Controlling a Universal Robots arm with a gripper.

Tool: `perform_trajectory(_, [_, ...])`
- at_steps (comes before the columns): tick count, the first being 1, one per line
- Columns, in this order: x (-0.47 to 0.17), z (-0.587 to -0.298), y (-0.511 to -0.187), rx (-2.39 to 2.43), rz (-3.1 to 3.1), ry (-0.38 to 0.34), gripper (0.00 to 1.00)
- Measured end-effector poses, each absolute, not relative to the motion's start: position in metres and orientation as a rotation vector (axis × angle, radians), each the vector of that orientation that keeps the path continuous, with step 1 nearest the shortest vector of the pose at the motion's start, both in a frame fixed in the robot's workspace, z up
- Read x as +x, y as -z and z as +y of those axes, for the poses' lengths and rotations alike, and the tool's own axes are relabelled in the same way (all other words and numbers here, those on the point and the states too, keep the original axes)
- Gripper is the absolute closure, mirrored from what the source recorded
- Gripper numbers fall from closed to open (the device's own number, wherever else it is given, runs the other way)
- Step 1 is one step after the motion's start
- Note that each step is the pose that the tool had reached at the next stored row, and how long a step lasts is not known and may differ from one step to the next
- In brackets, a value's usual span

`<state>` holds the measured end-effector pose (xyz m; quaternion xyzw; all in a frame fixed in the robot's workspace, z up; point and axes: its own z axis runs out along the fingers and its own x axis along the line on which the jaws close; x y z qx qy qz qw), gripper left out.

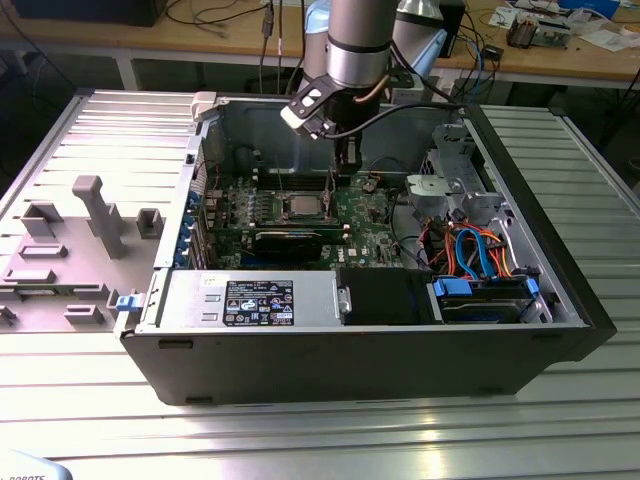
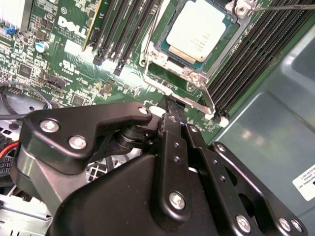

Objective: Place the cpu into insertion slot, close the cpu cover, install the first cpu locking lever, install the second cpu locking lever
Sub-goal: 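Close the cpu cover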

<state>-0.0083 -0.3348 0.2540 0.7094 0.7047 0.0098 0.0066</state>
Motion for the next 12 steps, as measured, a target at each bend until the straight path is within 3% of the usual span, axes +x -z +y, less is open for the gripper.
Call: perform_trajectory(12, [-0.0106, -0.3348, -0.2534, 2.219, 2.205, -0.031, 0.89])
